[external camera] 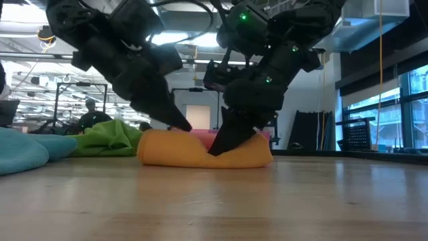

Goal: Roll microfiber towels into tight, uniform cylinder then place into a basket
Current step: Roll the orange microfiber cloth

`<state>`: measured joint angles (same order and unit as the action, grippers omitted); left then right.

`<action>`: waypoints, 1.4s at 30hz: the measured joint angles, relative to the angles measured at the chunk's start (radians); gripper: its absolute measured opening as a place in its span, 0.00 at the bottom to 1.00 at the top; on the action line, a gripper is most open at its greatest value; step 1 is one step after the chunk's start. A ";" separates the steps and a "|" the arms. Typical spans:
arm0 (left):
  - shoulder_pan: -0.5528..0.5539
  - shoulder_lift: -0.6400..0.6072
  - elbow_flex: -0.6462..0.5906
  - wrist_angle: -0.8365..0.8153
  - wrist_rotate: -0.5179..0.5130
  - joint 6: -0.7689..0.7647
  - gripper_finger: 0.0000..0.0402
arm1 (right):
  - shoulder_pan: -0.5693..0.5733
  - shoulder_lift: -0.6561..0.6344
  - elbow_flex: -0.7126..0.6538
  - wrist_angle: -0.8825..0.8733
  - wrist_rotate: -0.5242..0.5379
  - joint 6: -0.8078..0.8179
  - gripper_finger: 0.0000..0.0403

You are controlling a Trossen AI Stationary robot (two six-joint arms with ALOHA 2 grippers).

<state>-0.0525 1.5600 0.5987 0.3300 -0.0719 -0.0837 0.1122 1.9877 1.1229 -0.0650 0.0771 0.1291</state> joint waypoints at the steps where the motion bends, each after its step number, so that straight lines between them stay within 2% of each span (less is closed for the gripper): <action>1: -0.008 -0.009 0.000 0.009 -0.004 0.019 0.42 | -0.003 0.000 0.000 -0.001 -0.001 0.003 0.01; 5: -0.088 -0.015 0.025 0.046 -0.031 0.142 0.45 | -0.020 0.000 -0.001 -0.005 -0.012 0.036 0.01; 13: -0.244 0.118 0.109 0.041 -0.296 0.363 0.45 | -0.078 0.000 -0.002 0.001 -0.137 0.103 0.01; 17: -0.267 0.186 0.154 -0.013 -0.381 0.422 0.45 | -0.101 0.001 -0.002 0.001 -0.177 0.113 0.01; 22: -0.270 0.262 0.223 -0.100 -0.413 0.475 0.45 | -0.127 0.002 -0.002 0.000 -0.229 0.150 0.01; 26: -0.270 0.300 0.258 -0.160 -0.520 0.516 0.45 | -0.145 0.002 -0.002 -0.001 -0.266 0.173 0.01; 37: -0.262 0.316 0.269 -0.258 -0.548 0.562 0.45 | -0.186 0.002 -0.002 -0.016 -0.340 0.203 0.01; 42: -0.244 0.316 0.269 -0.267 -0.548 0.562 0.38 | -0.191 0.002 -0.002 -0.016 -0.348 0.204 0.01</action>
<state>-0.2960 1.8755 0.8680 0.0633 -0.6197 0.4781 -0.0788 1.9900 1.1210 -0.0811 -0.2711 0.3332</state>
